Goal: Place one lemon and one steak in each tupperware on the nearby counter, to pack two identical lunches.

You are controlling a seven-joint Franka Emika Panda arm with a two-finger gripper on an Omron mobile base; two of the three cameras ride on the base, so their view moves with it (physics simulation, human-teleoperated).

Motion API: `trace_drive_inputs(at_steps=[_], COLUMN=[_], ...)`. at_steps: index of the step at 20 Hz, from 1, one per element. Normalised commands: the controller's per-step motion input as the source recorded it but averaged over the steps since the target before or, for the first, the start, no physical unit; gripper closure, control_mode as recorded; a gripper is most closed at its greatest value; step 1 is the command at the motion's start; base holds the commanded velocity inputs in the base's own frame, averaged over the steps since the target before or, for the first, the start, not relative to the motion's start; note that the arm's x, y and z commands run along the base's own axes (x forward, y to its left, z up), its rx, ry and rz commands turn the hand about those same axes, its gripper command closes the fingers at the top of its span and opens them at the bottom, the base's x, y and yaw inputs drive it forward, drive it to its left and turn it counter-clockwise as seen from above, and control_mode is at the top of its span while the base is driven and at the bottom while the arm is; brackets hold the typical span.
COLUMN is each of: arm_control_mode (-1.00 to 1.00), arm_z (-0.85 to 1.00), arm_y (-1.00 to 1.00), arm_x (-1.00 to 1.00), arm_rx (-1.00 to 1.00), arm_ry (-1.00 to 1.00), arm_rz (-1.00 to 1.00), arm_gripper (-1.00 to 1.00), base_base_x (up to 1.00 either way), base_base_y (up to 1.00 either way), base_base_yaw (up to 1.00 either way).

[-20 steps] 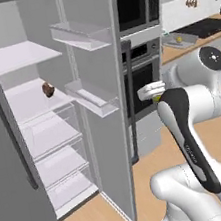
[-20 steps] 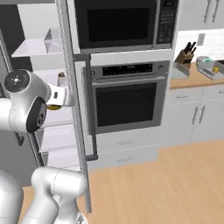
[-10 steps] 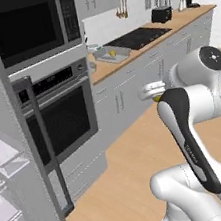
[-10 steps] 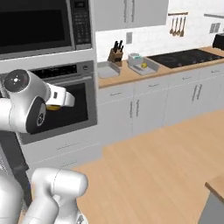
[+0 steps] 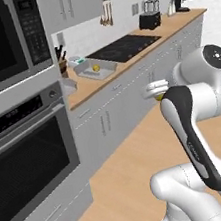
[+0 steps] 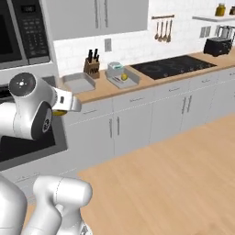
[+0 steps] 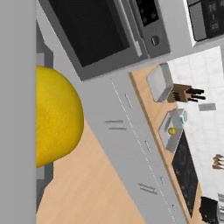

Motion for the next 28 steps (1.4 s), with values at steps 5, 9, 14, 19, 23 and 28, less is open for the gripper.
trace_drive_inputs(at_steps=[5,9,14,19,23,28], arm_control_mode=[1.00,1.00,1.00,1.00,1.00,1.00], arm_z=[0.00,0.00,0.00,0.00,0.00,0.00], arm_y=[0.00,0.00,0.00,0.00,0.00,0.00], arm_x=[0.00,0.00,0.00,0.00,0.00,0.00], arm_rx=[0.00,0.00,0.00,0.00,0.00,0.00], arm_ry=[0.00,0.00,0.00,0.00,0.00,0.00], arm_rz=[0.00,0.00,0.00,0.00,0.00,0.00], arm_gripper=[1.00,1.00,1.00,1.00,1.00,1.00], base_base_x=[1.00,1.00,1.00,1.00,1.00,1.00], base_base_y=[-0.17,-0.18,-0.26,-0.56,-0.66,-0.03], base_base_yaw=[0.21,0.32,0.47,0.39,0.24,0.31])
